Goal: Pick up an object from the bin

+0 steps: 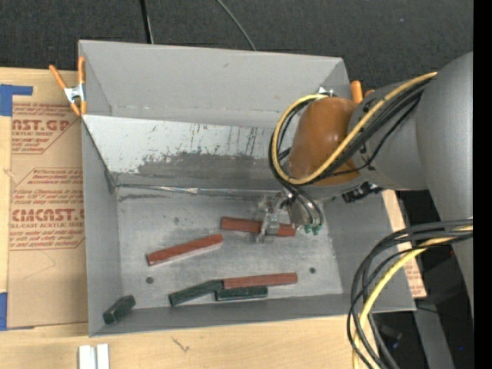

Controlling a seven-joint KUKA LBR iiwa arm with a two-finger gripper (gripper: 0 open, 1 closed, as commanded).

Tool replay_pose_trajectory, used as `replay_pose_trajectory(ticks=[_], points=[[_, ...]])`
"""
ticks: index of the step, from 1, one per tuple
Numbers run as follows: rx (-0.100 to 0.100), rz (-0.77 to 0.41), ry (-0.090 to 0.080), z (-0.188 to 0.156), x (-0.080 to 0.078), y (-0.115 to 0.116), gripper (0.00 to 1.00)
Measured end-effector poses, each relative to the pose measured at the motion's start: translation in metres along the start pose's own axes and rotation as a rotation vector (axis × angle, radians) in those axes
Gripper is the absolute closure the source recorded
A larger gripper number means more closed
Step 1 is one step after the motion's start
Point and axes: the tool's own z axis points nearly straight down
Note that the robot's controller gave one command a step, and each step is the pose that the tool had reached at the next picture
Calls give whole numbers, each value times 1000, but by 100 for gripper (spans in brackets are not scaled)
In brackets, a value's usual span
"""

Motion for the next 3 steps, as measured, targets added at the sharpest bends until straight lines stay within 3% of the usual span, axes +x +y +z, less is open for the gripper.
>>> replay_pose_trajectory(ticks=[1,2,3], points=[[-1,-70,8,-38,9,-5,100],[0,-77,3,-75,49,7,100],[0,-170,-3,-68,49,1,100]])
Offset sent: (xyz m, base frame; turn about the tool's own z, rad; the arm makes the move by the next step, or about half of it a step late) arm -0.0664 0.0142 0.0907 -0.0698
